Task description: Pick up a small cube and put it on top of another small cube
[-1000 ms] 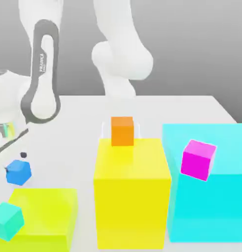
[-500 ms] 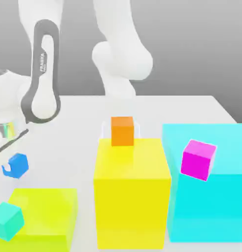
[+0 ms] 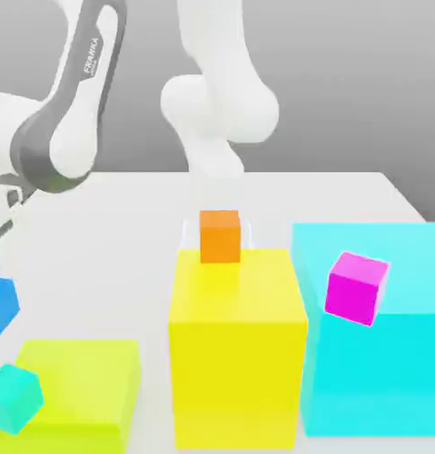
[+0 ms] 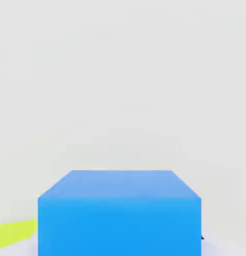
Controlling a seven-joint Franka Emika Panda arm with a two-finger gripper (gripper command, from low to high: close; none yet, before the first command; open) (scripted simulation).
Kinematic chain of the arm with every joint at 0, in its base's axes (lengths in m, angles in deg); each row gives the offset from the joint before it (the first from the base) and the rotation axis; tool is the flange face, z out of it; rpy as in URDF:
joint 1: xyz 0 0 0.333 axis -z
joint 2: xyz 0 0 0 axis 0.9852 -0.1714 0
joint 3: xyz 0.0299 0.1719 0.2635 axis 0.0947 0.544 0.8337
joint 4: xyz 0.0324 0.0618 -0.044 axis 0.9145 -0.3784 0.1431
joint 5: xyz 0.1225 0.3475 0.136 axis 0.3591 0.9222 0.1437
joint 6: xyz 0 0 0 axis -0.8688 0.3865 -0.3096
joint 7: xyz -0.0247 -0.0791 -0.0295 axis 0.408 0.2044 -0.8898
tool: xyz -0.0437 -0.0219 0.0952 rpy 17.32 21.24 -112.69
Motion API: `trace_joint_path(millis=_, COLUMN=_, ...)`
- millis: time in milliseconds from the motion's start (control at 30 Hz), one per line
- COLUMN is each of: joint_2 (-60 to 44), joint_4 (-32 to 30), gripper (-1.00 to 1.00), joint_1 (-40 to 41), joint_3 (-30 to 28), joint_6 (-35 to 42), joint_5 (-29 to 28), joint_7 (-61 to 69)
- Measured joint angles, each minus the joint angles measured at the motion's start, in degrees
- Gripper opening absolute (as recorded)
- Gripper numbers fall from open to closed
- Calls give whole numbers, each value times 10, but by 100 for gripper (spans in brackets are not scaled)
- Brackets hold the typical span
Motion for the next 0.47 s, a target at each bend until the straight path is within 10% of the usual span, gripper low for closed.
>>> trace_joint_path(millis=267, joint_2=-51, joint_4=79, gripper=-100, joint_1=-50, joint_3=33, joint_6=28, joint_5=-8, joint_7=-38)
trace_joint_path(millis=300, joint_2=-67, joint_4=75, gripper=100, joint_1=-51, joint_3=32, joint_6=9, joint_5=-10, joint_7=-40)
trace_joint_path(millis=467, joint_2=-67, joint_4=75, gripper=100, joint_1=-51, joint_3=32, joint_6=9, joint_5=-10, joint_7=-40)
